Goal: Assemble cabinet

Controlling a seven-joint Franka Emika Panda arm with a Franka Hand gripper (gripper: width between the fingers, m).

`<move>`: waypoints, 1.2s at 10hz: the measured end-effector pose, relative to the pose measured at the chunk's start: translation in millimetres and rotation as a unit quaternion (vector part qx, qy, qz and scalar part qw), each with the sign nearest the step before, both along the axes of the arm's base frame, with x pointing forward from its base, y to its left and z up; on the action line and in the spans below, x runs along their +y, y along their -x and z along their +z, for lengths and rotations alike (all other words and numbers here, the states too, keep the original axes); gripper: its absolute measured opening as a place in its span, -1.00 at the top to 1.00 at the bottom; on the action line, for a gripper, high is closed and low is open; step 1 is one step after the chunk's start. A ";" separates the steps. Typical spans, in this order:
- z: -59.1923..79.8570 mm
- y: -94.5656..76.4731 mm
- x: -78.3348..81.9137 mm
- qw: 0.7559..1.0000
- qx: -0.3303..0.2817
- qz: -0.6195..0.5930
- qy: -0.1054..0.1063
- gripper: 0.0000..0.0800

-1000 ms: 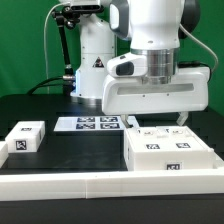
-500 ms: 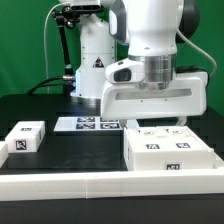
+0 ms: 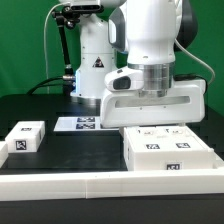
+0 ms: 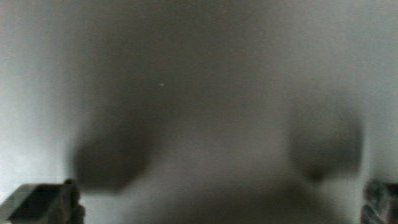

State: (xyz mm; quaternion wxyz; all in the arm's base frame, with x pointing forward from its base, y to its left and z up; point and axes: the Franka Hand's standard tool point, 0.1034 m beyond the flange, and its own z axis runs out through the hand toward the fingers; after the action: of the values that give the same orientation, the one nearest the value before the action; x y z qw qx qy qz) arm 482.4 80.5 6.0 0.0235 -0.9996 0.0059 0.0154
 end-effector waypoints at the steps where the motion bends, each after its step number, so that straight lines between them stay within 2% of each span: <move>1: 0.0 0.0 0.1 1.000 0.000 0.000 0.000 -0.99; 9: 0.8 -3.4 2.5 1.000 -0.007 -0.009 -0.003 -0.99; 10: 1.1 -4.3 2.0 1.000 -0.008 -0.003 -0.004 -0.72; 11: 0.9 -3.9 1.9 1.000 -0.007 -0.001 -0.004 -0.26; 12: 0.8 -3.7 1.9 1.000 -0.007 0.000 -0.004 -0.26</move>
Offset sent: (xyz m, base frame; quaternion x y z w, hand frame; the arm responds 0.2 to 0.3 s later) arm 0.0115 -0.0121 -0.0218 -0.0167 0.0383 0.0553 0.9976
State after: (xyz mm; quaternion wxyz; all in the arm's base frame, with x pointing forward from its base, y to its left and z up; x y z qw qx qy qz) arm 486.1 82.4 6.8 0.0274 -0.9996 0.0058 0.0083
